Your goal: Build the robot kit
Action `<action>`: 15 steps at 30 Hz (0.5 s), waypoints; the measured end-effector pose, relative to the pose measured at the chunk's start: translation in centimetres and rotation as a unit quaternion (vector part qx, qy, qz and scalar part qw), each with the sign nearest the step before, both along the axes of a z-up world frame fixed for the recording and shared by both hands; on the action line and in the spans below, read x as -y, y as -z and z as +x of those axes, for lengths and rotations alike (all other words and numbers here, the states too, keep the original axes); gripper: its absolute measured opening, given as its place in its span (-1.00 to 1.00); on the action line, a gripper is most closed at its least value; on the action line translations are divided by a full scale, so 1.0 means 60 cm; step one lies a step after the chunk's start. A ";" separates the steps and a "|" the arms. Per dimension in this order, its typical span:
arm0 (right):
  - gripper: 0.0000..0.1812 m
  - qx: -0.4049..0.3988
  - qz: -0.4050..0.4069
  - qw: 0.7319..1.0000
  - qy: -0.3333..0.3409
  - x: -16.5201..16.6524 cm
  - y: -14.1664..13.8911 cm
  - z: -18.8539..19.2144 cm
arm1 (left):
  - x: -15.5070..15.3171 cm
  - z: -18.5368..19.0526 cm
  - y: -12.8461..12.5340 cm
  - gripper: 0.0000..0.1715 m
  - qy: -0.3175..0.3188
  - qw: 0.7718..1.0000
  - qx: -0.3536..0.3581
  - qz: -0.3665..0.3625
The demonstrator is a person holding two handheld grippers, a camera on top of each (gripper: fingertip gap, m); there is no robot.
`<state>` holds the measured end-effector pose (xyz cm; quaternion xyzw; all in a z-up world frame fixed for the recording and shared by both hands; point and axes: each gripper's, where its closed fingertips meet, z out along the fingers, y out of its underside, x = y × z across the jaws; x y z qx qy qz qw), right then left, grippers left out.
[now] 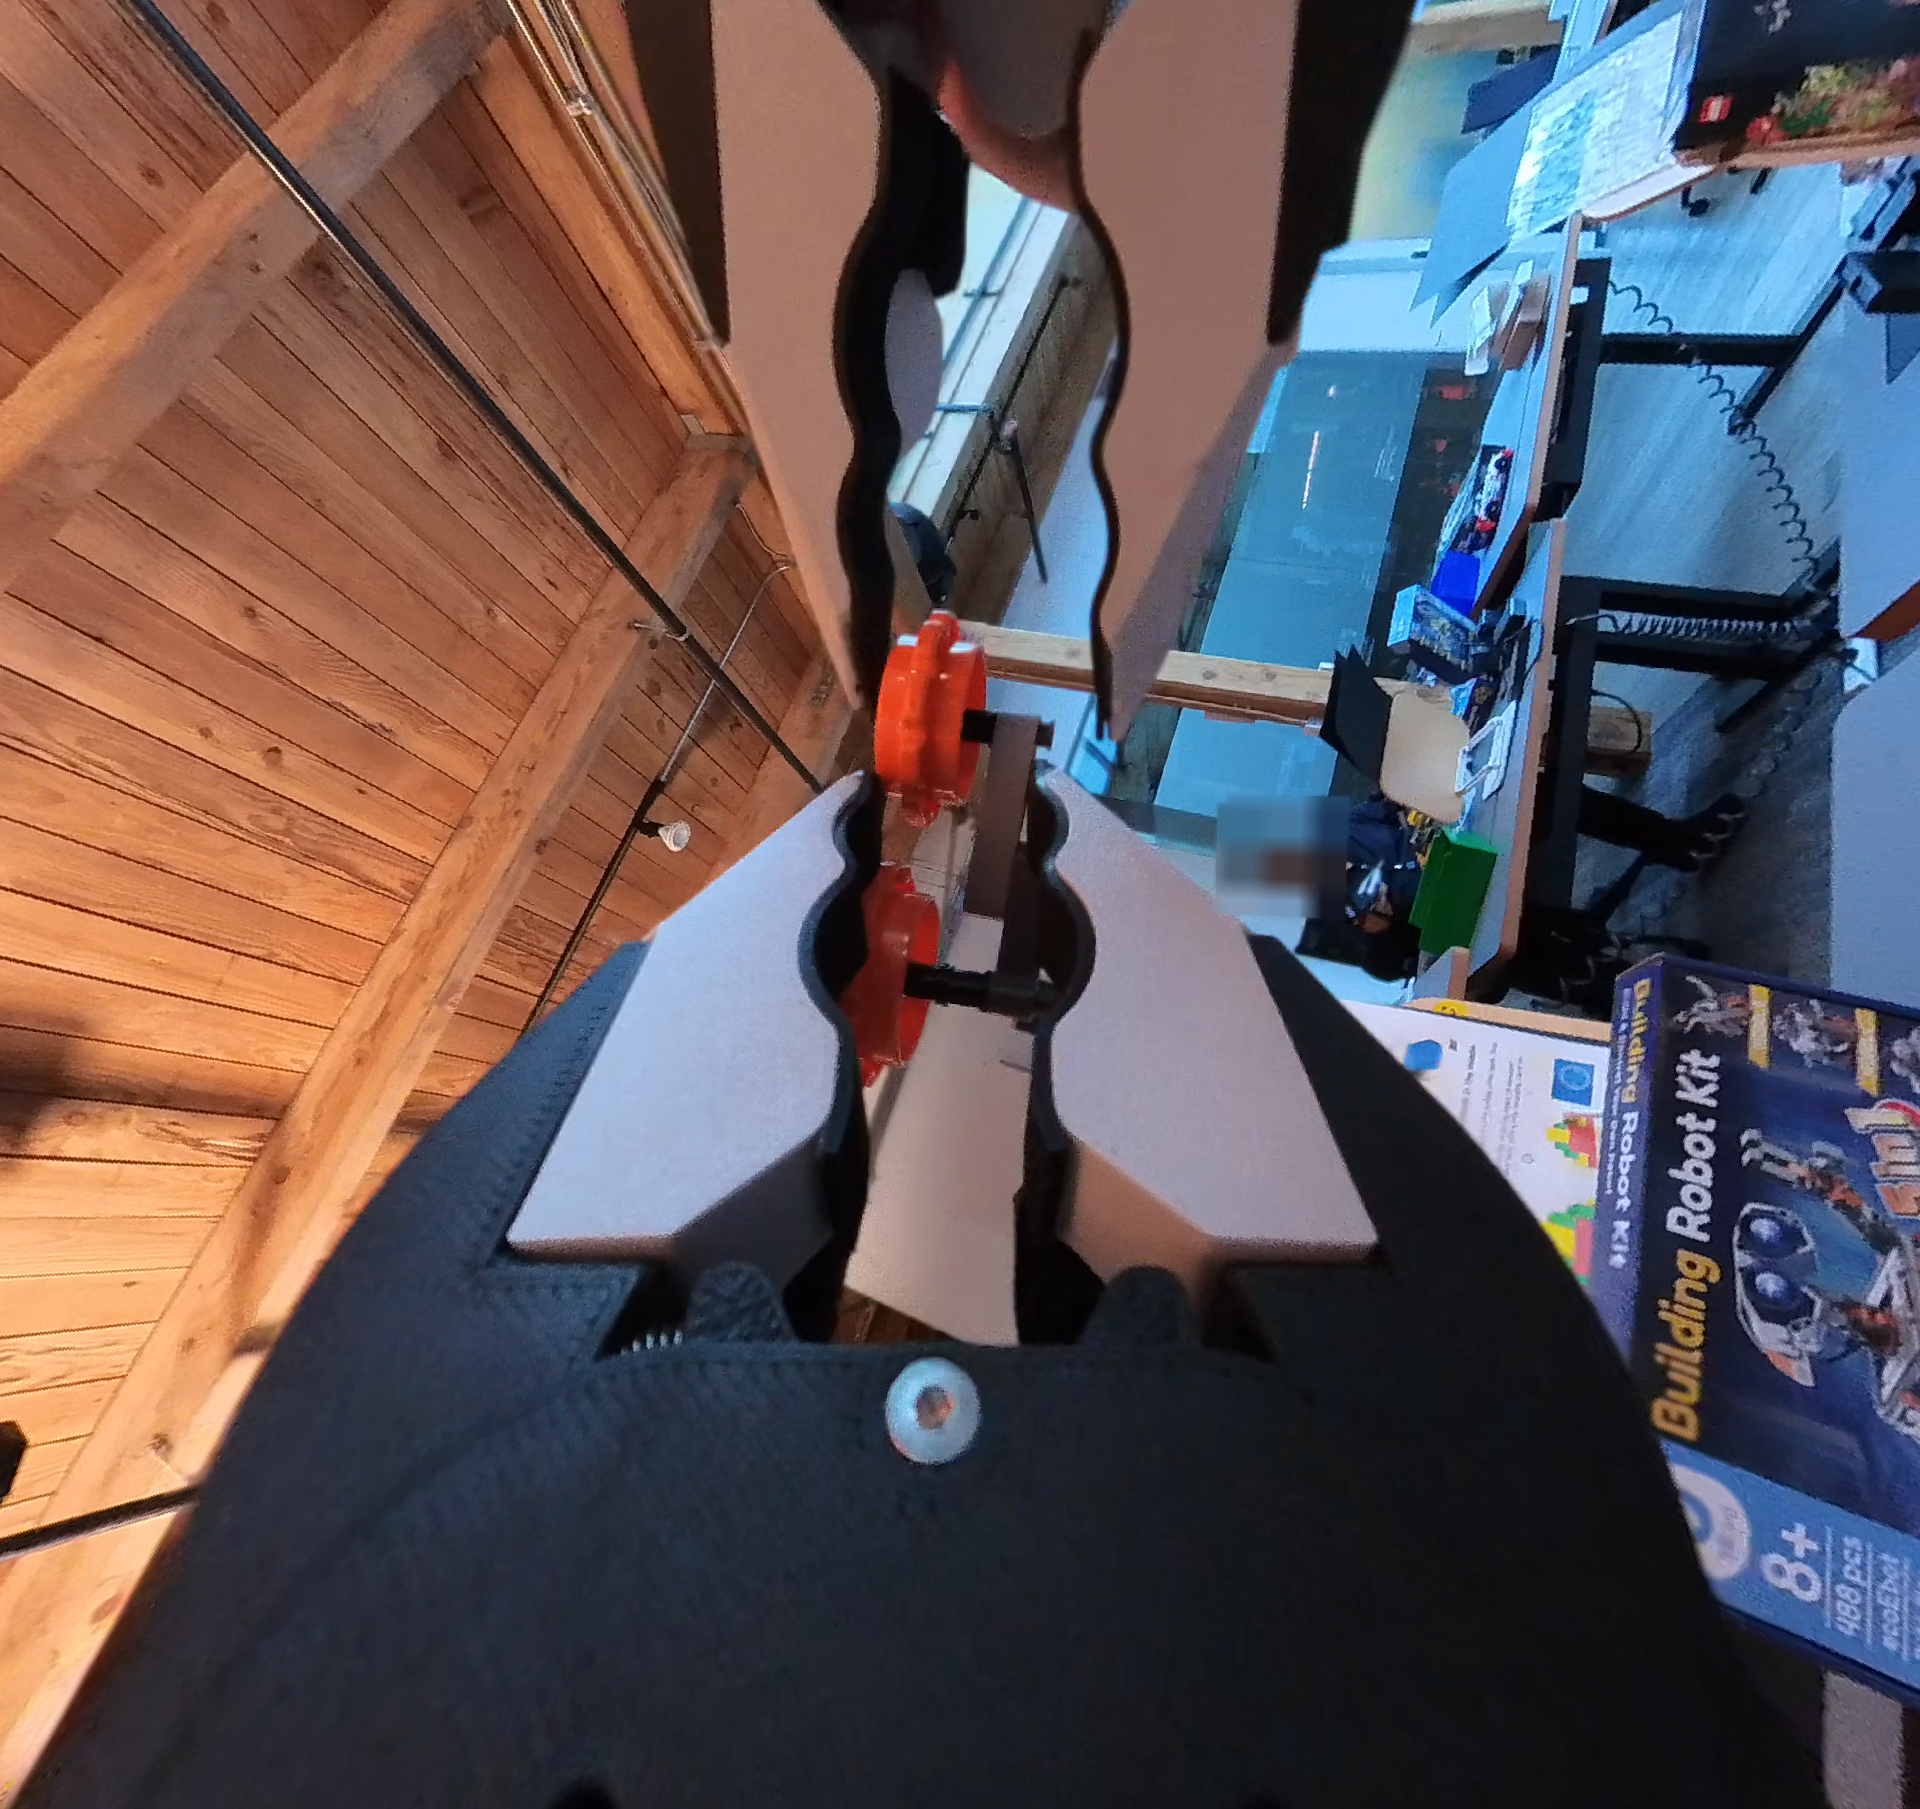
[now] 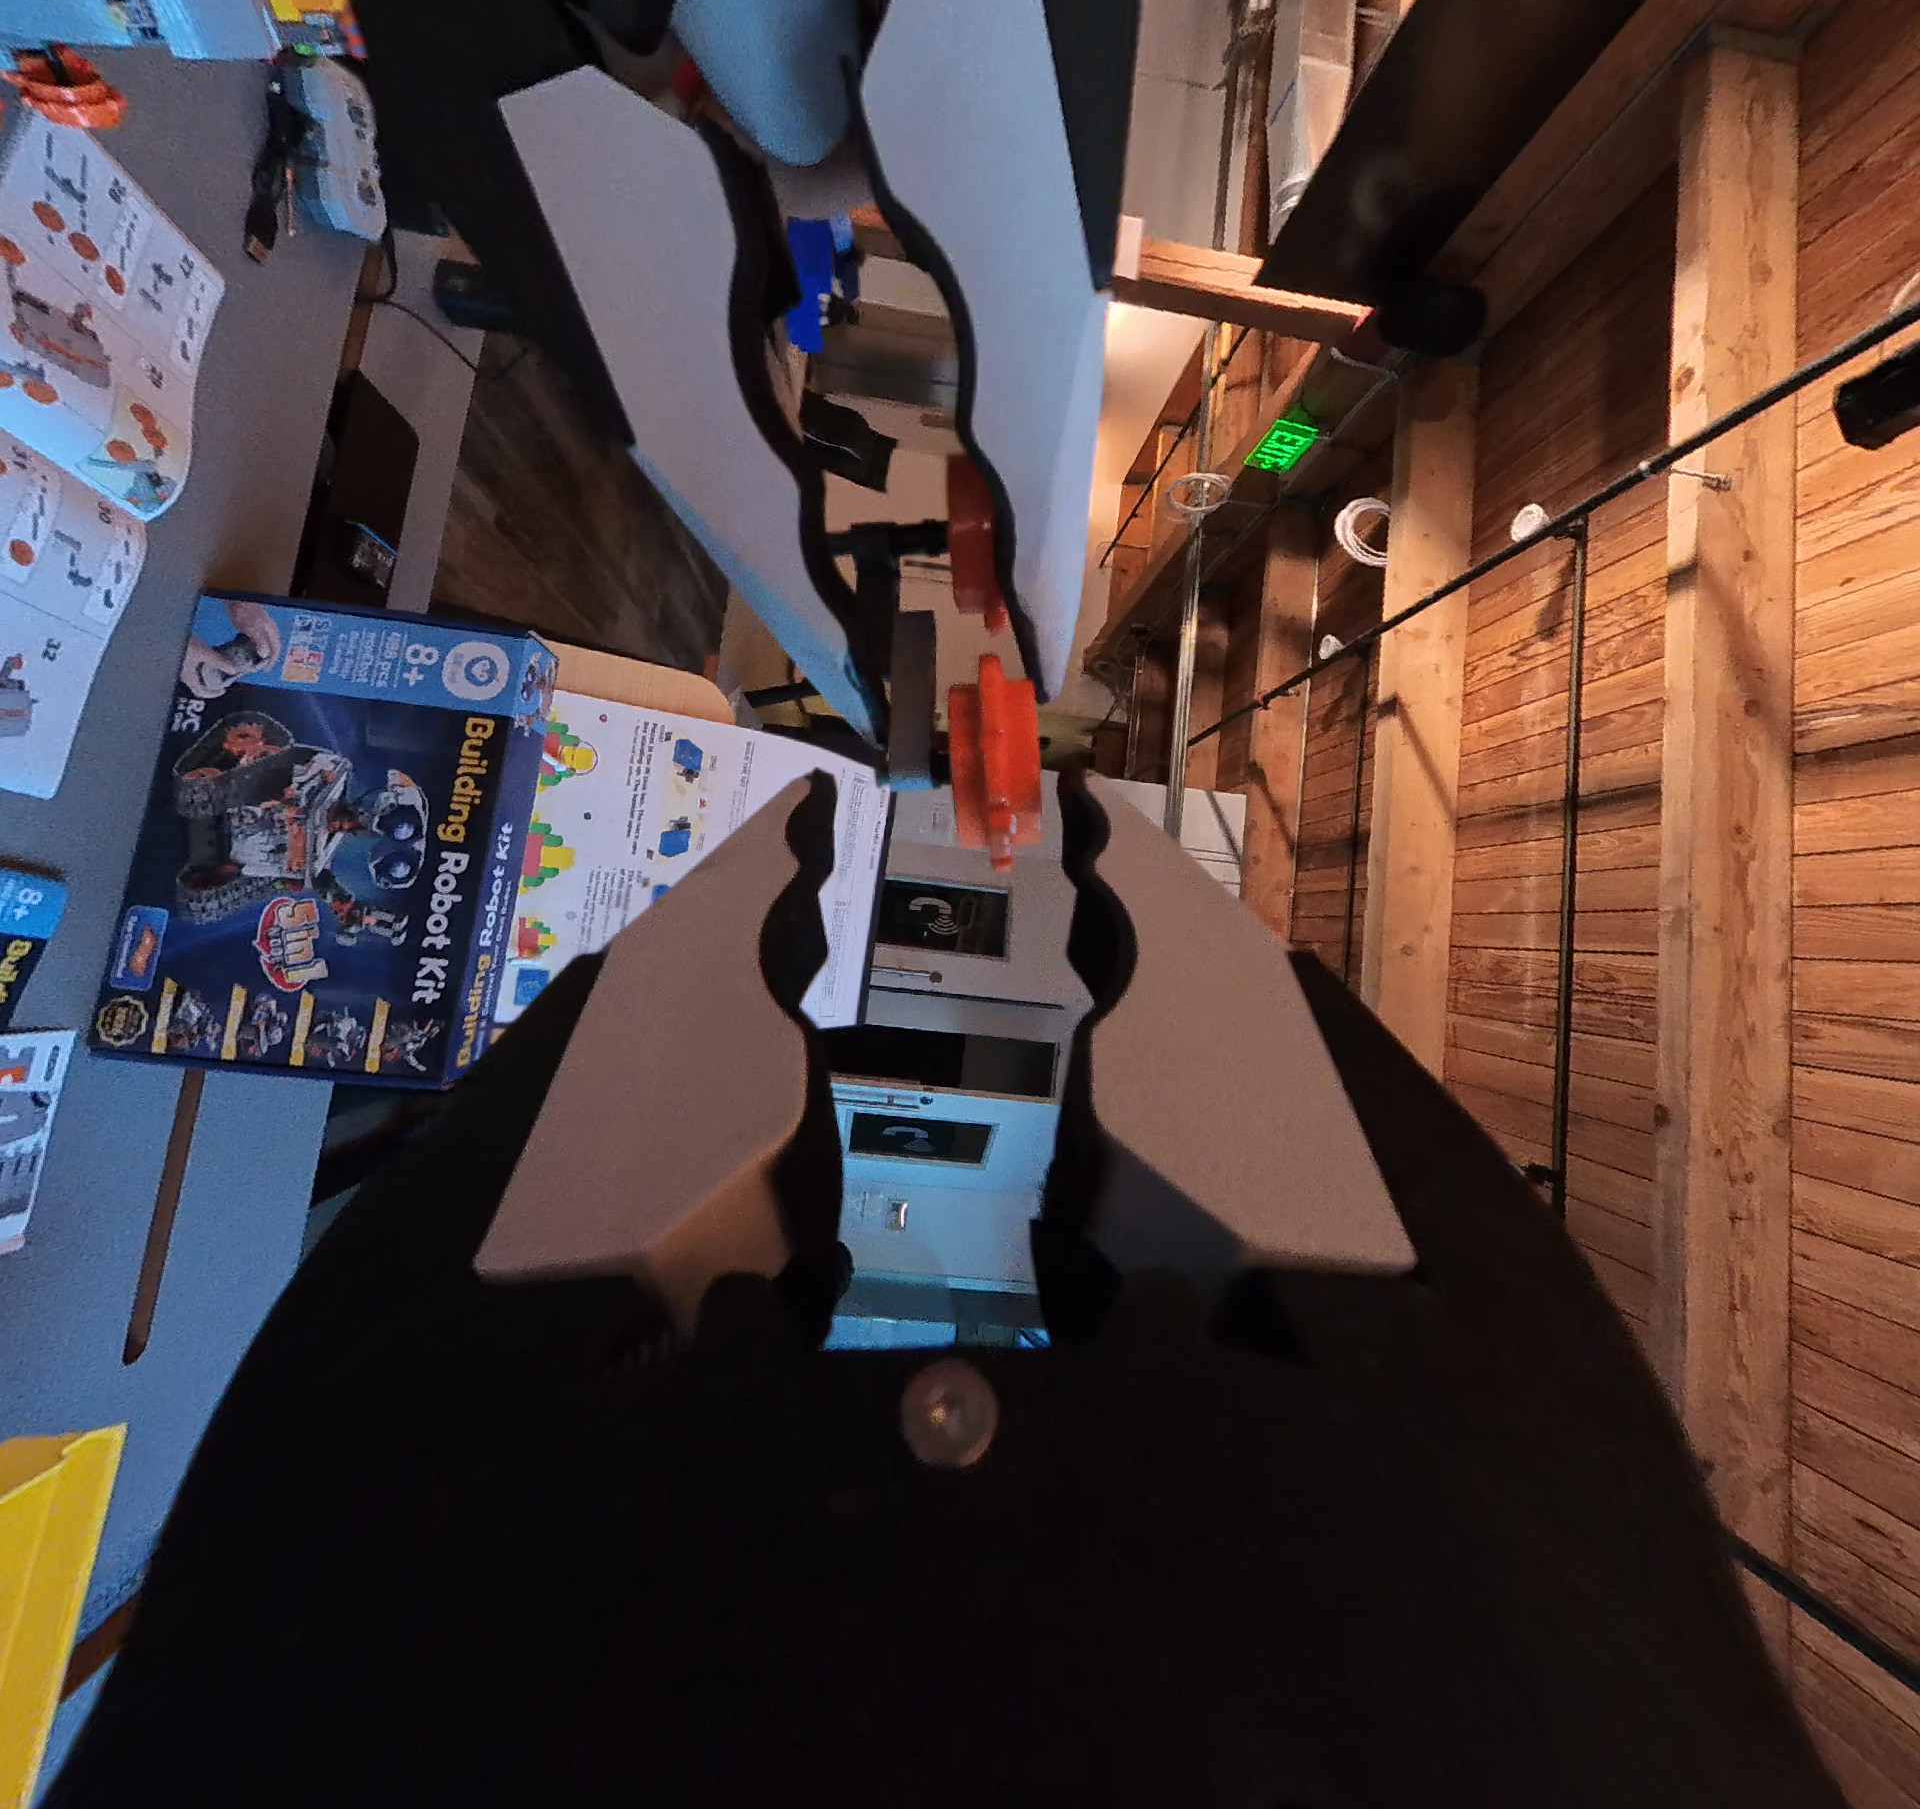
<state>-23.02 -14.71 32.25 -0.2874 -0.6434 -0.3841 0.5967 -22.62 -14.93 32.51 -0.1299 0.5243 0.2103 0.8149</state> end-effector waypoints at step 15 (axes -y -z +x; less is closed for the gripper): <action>-0.63 -0.024 0.075 0.996 0.037 -0.014 -0.017 -0.007 | 0.007 -0.001 -0.004 -0.71 -0.002 1.000 0.003 0.011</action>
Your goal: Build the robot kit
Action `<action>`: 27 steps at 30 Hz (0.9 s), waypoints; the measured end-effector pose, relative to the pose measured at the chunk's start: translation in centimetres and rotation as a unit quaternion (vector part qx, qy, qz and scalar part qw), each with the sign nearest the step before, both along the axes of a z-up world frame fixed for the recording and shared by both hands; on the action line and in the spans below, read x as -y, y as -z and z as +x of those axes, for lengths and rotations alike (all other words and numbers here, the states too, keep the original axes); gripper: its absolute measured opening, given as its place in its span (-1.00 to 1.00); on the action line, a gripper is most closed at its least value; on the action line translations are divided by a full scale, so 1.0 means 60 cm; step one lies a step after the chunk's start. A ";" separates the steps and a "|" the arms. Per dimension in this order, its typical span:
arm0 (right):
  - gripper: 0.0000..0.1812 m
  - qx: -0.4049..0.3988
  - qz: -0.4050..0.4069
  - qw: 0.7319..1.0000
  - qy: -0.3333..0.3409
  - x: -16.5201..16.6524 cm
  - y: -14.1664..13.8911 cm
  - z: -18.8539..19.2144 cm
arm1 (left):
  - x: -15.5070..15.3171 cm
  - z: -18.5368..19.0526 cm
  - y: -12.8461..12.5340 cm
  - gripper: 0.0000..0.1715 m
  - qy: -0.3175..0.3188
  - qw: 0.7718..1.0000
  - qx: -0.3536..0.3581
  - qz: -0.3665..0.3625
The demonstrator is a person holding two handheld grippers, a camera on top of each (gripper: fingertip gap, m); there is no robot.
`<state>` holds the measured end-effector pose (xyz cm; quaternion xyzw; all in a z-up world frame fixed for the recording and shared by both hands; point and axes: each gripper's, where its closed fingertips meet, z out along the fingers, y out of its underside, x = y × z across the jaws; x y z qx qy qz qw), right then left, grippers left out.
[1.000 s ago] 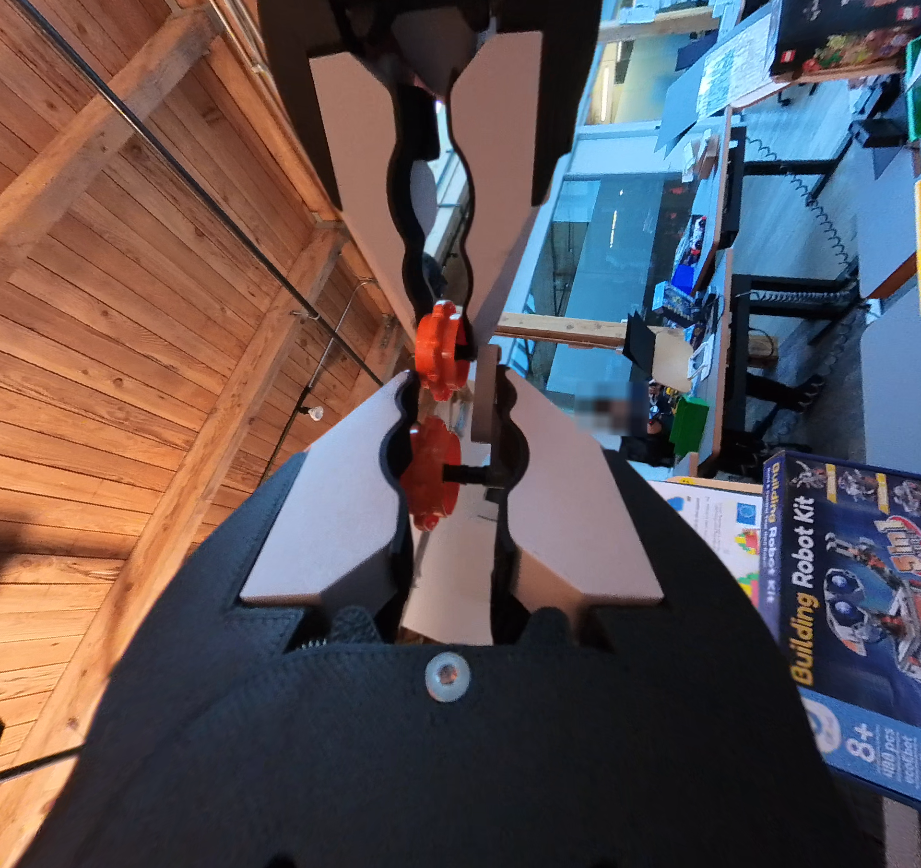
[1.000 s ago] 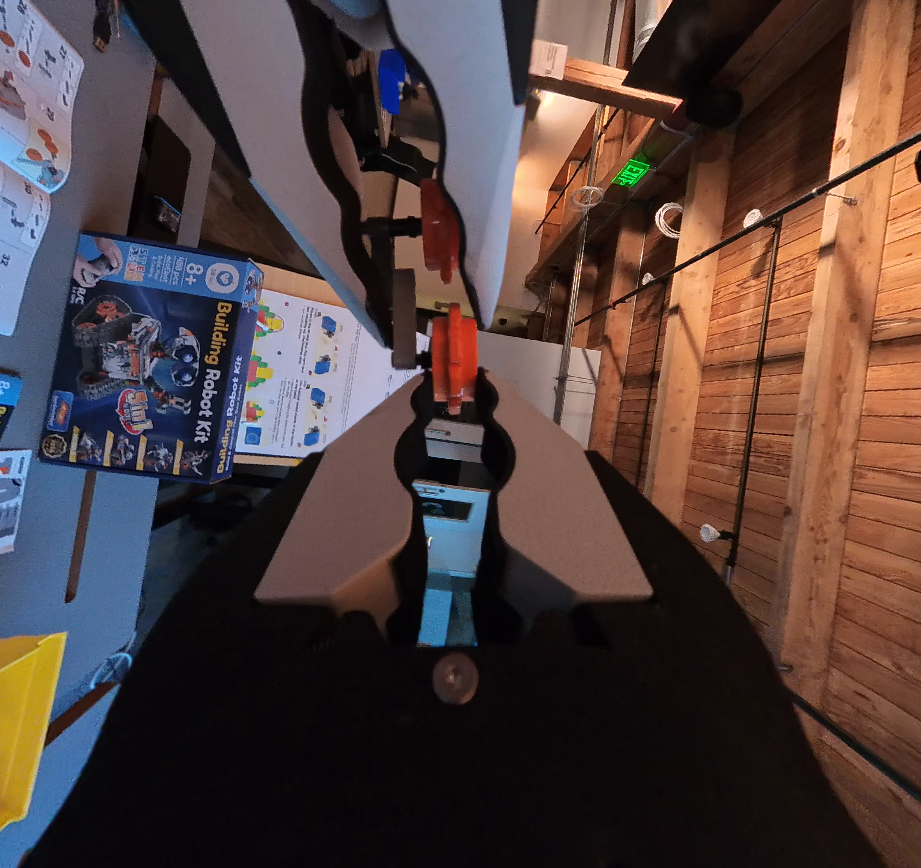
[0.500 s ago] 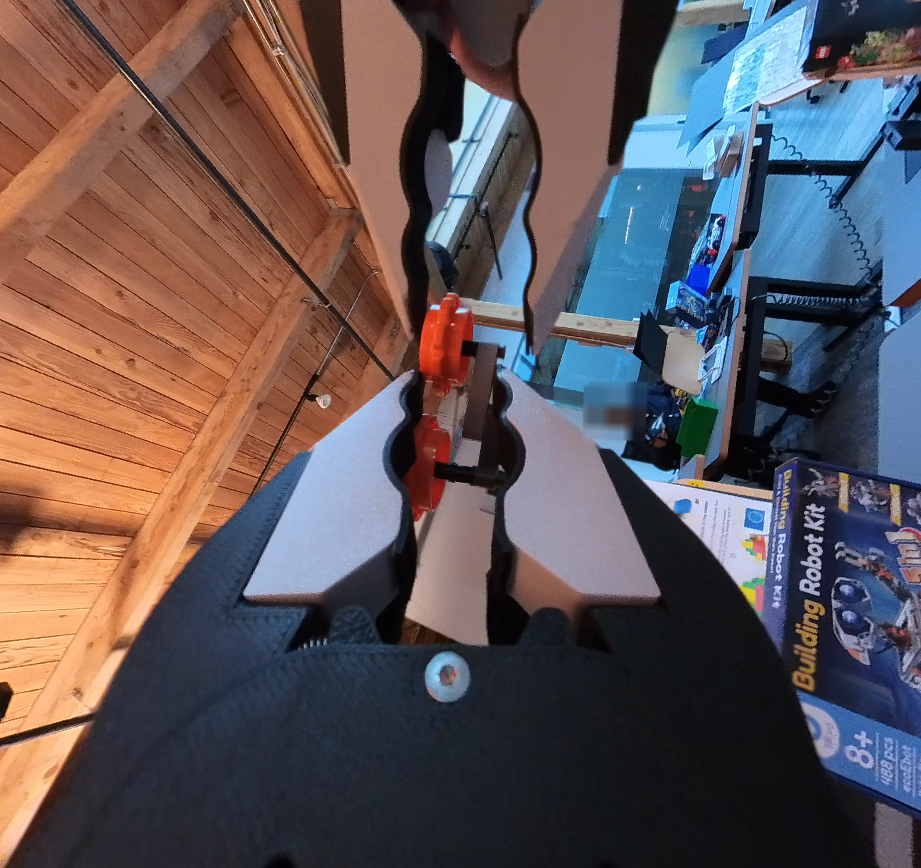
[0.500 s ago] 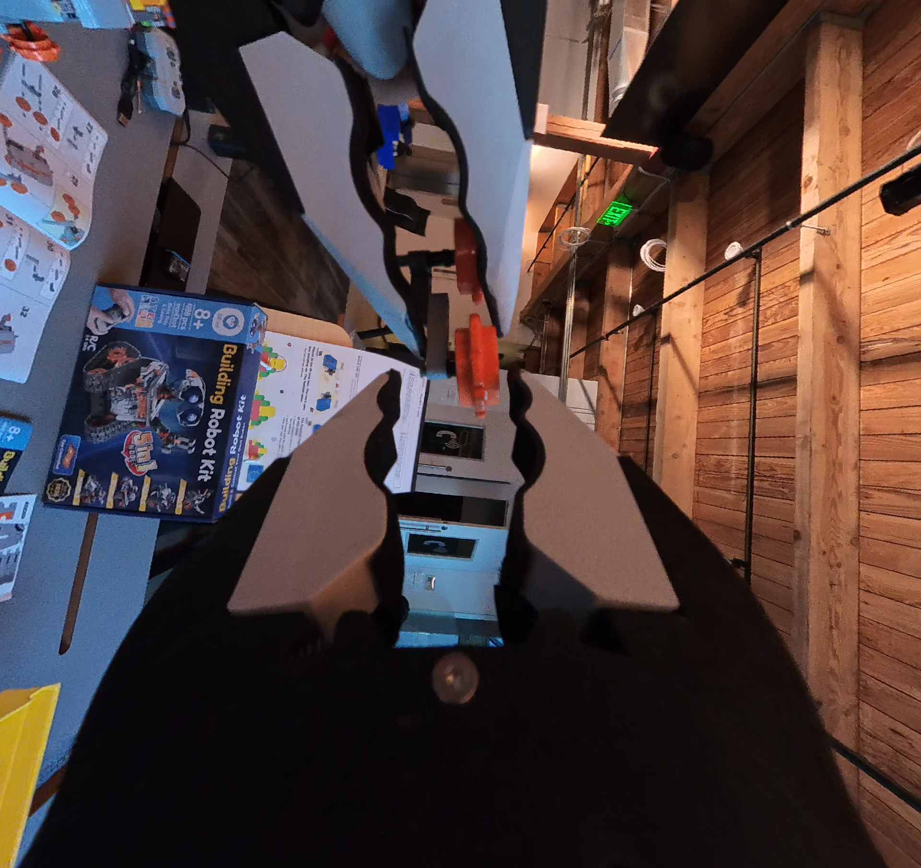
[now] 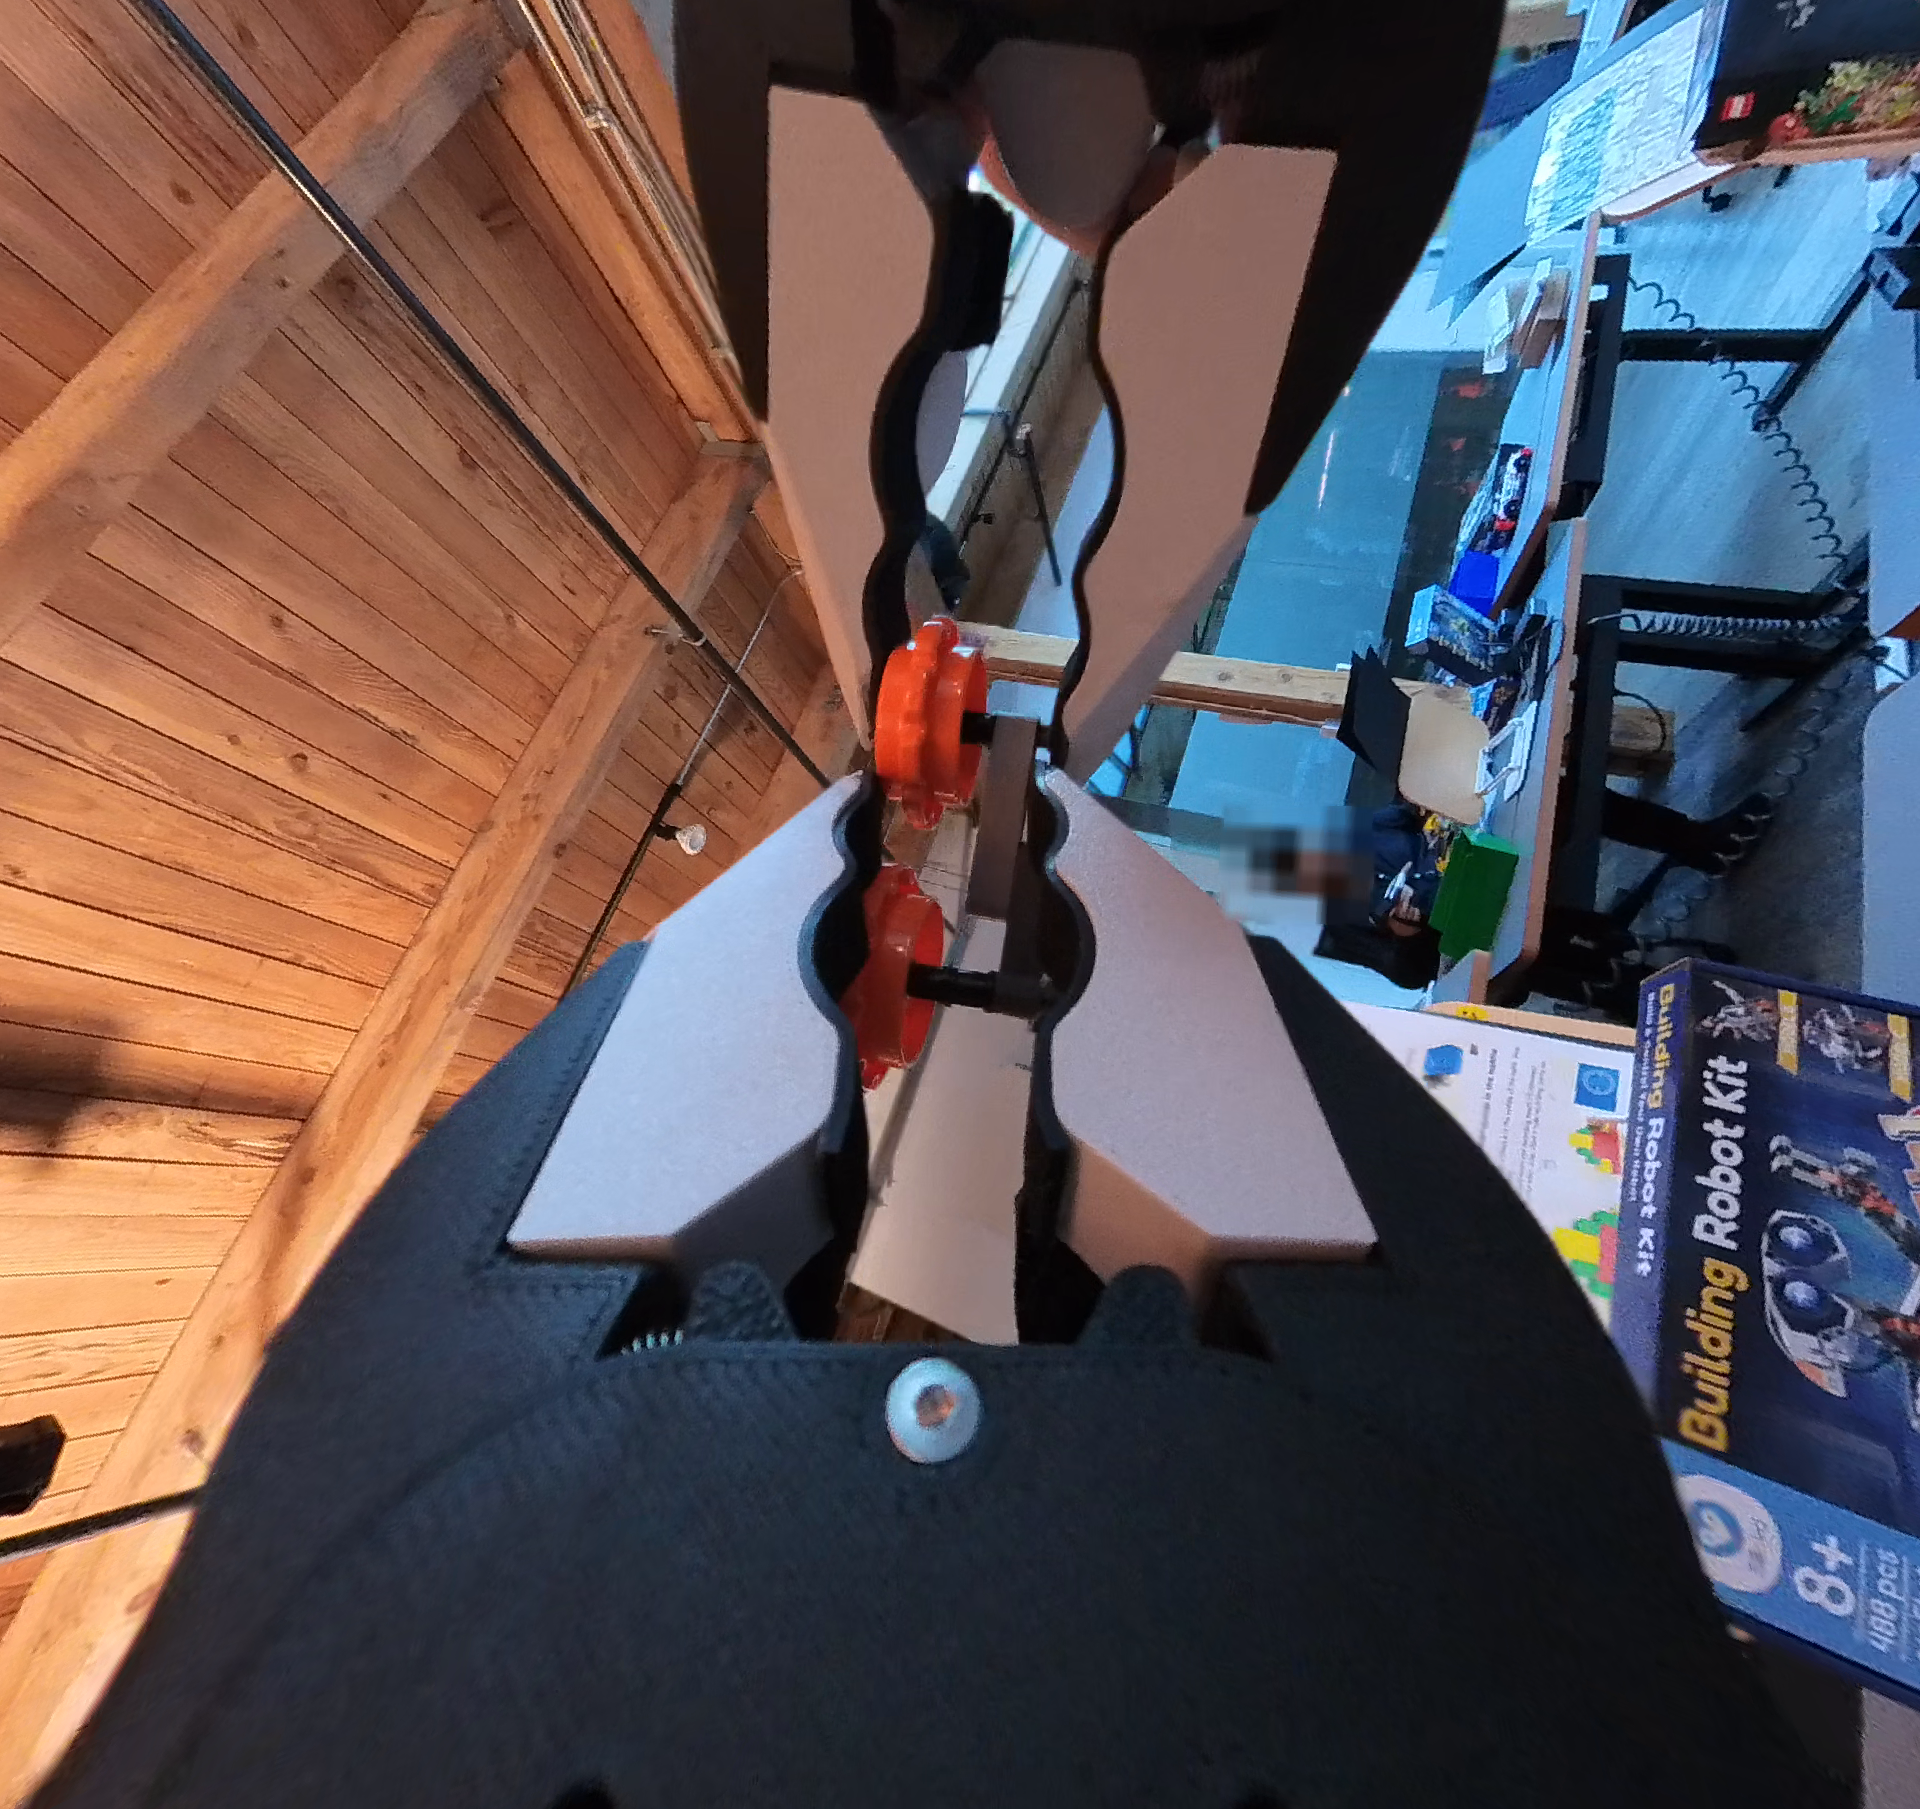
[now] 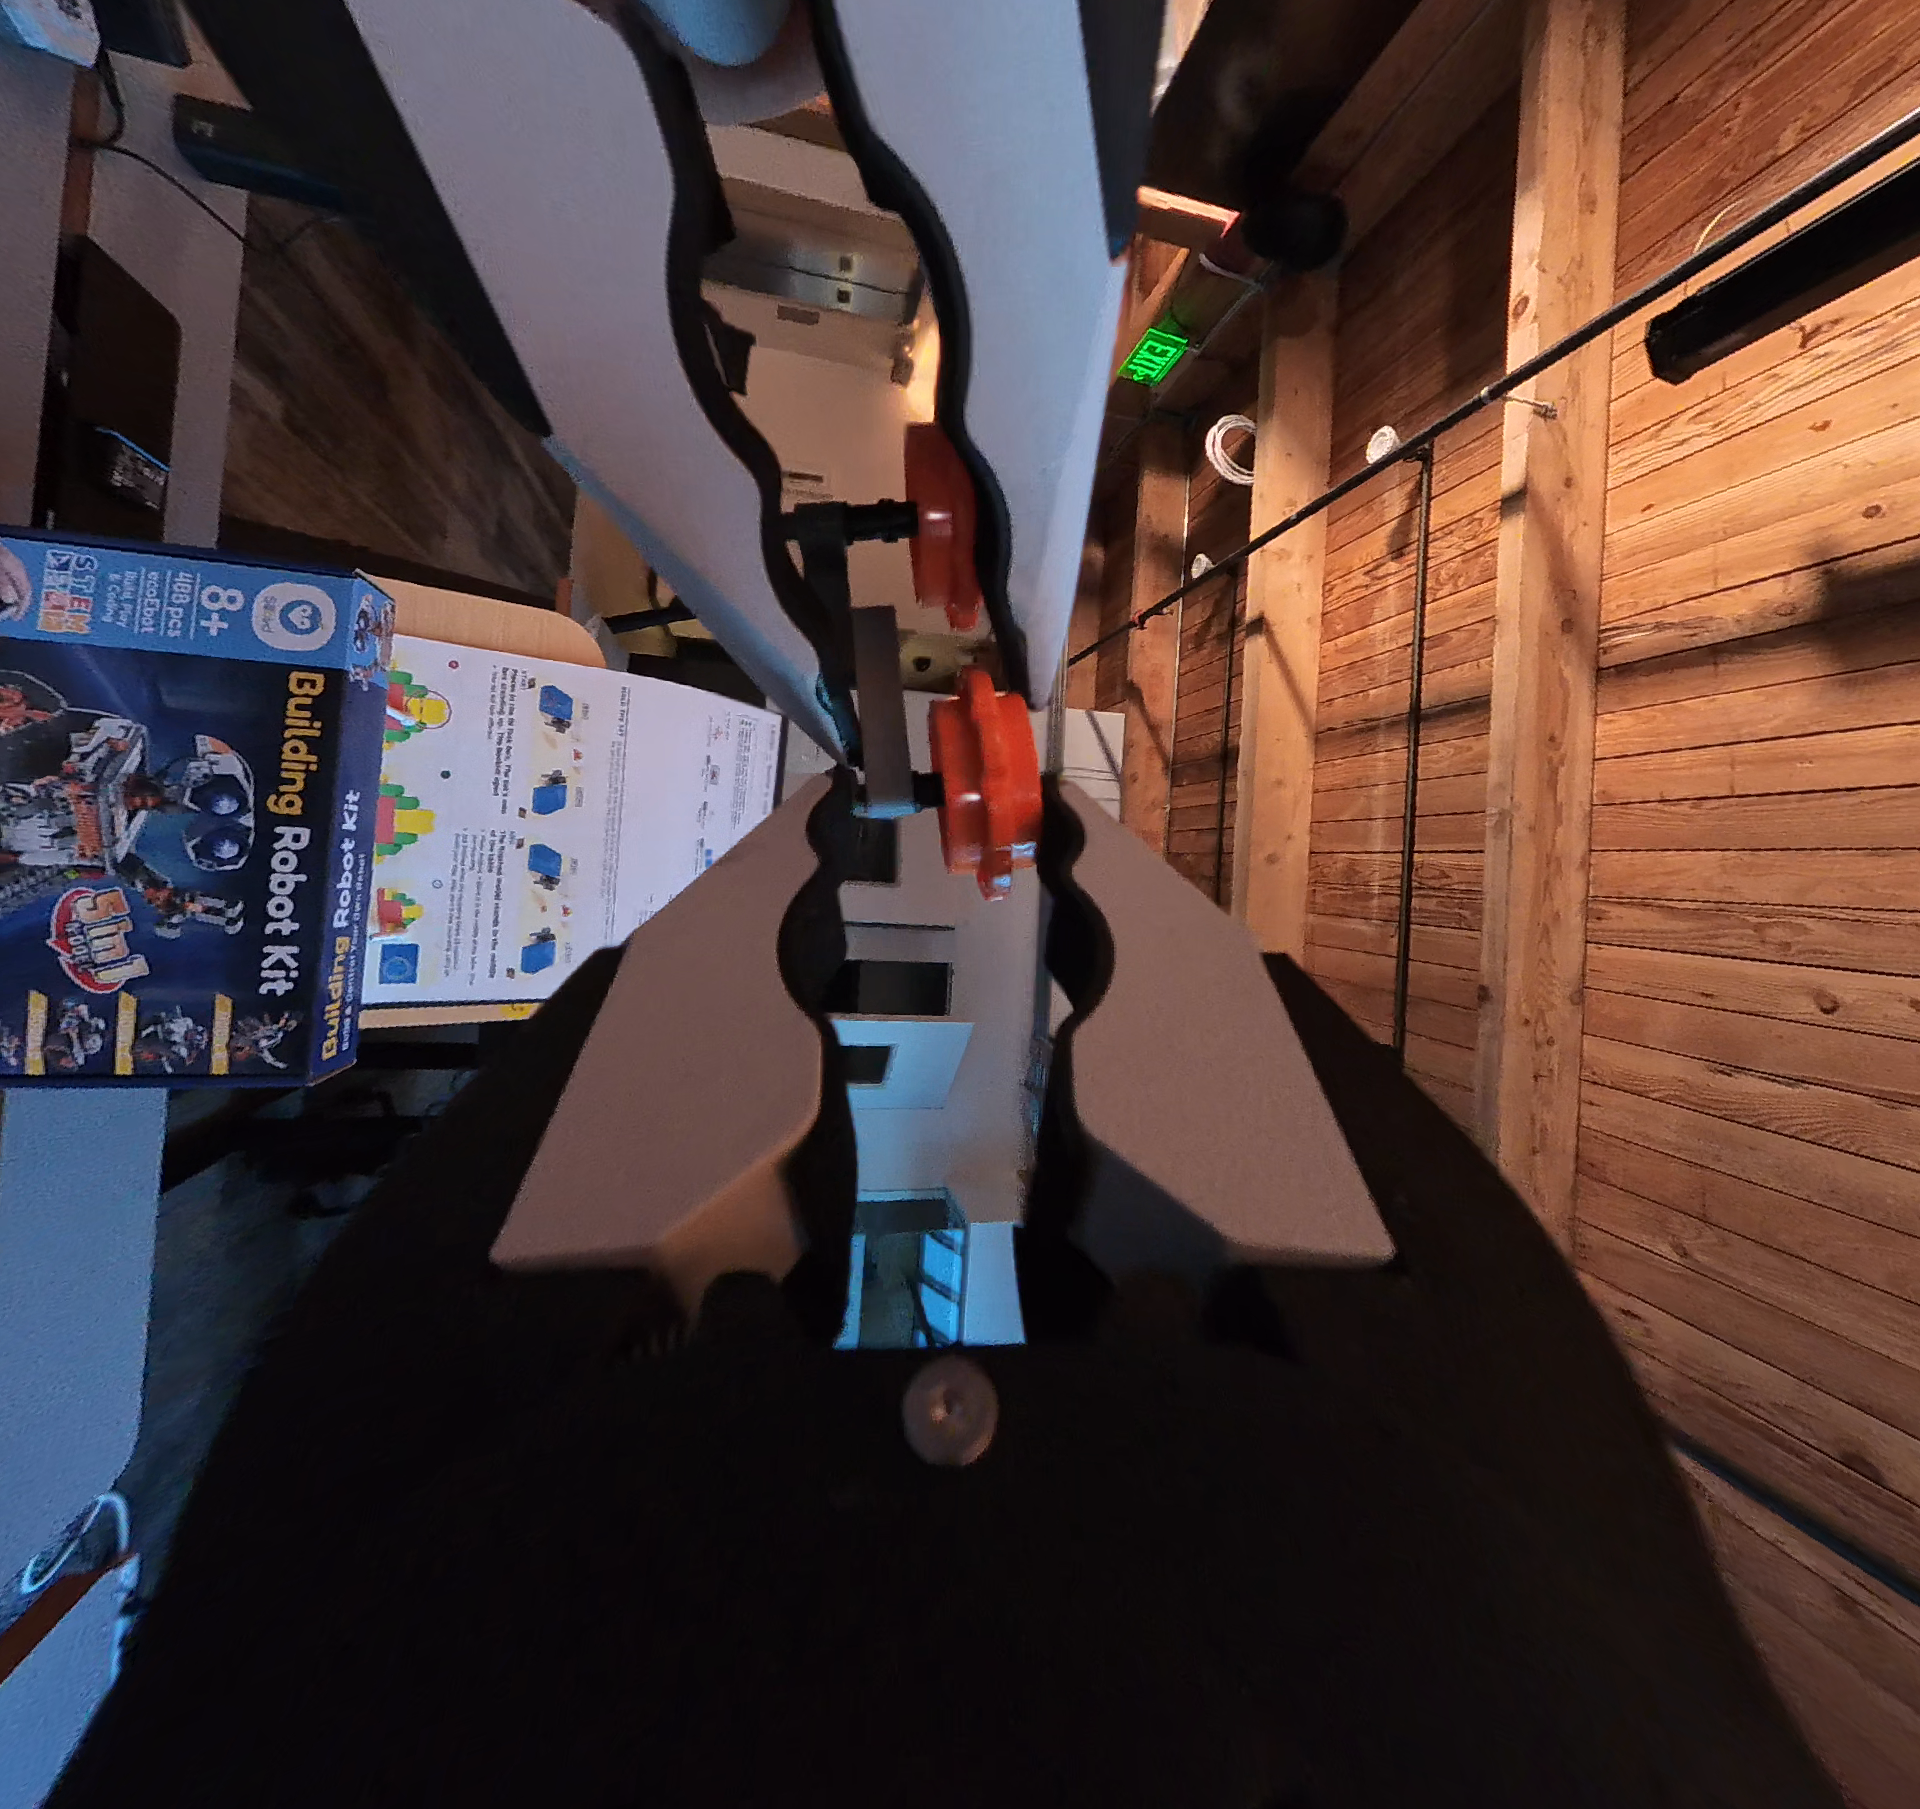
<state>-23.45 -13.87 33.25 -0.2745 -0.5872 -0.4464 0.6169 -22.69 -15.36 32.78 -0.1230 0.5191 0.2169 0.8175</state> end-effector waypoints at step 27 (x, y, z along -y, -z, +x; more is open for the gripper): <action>-0.63 -0.005 -0.041 0.999 0.015 -0.023 0.016 0.023 | -0.008 0.020 0.015 -0.56 -0.028 0.998 -0.052 0.032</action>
